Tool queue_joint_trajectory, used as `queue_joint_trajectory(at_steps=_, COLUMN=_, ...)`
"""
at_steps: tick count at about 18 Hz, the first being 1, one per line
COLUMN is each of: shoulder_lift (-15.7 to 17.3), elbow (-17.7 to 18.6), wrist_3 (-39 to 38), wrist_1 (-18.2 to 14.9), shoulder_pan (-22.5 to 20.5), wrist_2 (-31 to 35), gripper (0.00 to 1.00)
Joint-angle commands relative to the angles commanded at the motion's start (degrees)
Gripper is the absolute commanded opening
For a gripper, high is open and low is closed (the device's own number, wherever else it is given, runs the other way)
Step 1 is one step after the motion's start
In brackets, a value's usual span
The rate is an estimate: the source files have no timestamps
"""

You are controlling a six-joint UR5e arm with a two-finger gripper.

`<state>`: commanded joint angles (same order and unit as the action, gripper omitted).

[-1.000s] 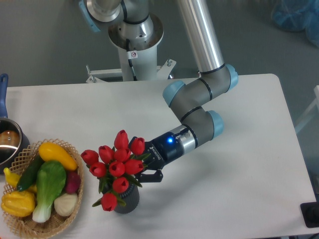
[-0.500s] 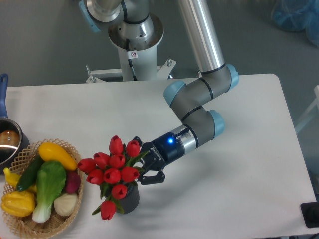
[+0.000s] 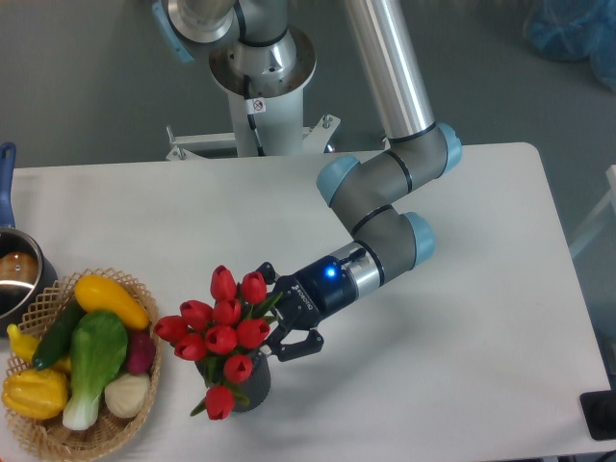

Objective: Insert the flowers into the vase
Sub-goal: 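Open the gripper to release the tulips in the vase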

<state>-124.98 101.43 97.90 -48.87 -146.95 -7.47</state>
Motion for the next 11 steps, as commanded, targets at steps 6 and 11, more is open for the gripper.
queue_joint_trajectory(at_steps=6, shoulder_lift=1.14, elbow=-0.70, wrist_3=-0.61, wrist_1=-0.09, shoulder_pan=-1.32, wrist_2=5.78, gripper=1.00)
queue_joint_trajectory(at_steps=11, shoulder_lift=4.91, elbow=-1.32, wrist_3=-4.74, wrist_1=0.00, shoulder_pan=-3.95, wrist_2=12.02, gripper=1.00)
